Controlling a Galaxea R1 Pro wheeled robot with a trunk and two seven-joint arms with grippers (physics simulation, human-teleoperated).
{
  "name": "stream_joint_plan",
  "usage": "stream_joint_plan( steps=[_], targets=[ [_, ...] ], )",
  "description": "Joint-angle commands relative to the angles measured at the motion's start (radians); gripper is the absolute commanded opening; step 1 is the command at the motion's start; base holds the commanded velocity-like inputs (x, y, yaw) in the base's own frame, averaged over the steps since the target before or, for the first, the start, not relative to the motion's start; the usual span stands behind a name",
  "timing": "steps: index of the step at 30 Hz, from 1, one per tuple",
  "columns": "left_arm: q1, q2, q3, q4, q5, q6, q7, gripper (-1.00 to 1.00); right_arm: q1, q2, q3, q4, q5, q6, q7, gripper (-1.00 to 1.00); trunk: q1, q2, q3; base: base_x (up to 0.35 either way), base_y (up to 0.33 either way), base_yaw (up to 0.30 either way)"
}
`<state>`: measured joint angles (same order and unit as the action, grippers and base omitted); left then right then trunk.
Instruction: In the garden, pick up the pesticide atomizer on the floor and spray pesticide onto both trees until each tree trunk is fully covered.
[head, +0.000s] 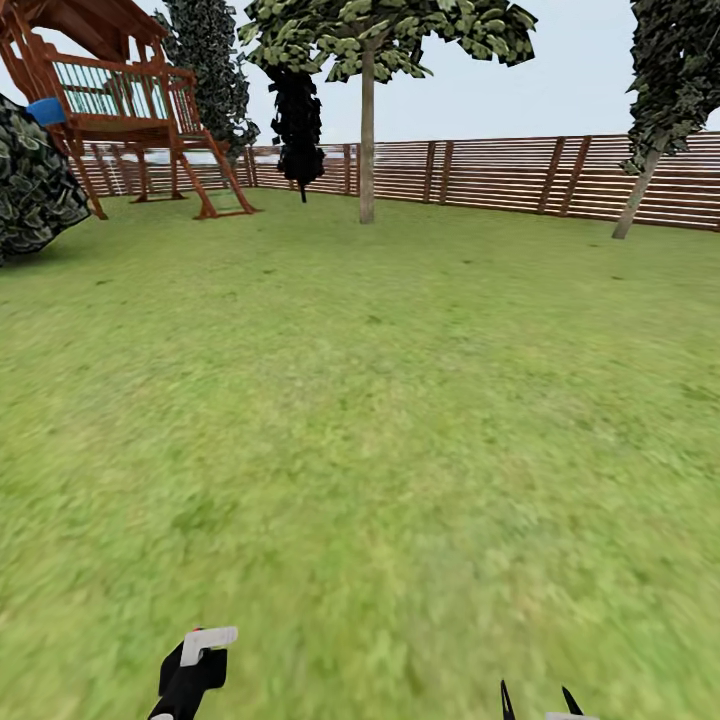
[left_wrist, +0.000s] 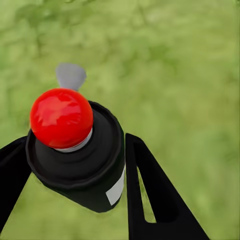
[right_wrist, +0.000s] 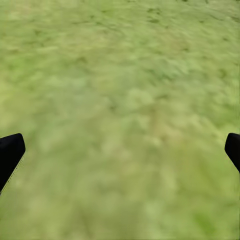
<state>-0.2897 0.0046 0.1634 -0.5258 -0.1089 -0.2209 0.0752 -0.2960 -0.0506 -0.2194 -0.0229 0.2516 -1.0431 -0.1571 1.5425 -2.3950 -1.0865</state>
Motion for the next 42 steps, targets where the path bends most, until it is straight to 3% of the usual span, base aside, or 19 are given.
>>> stream_joint_plan(
  steps=[1,42],
  targets=[
    [0.0,0.0,0.0,0.0,0.0,0.0,0.0,-1.0,0.0,0.0,0.0,0.0,0.0,0.0,0.0,1.0,0.0,0.0,0.0,0.34,0.0,0.0],
    [0.001,0.0,0.001,0.0,0.0,0.0,0.0,-1.0,0.0,0.0,0.0,0.0,0.0,0.0,0.0,1.0,0.0,0.0,0.0,0.34,0.0,0.0]
  ],
)
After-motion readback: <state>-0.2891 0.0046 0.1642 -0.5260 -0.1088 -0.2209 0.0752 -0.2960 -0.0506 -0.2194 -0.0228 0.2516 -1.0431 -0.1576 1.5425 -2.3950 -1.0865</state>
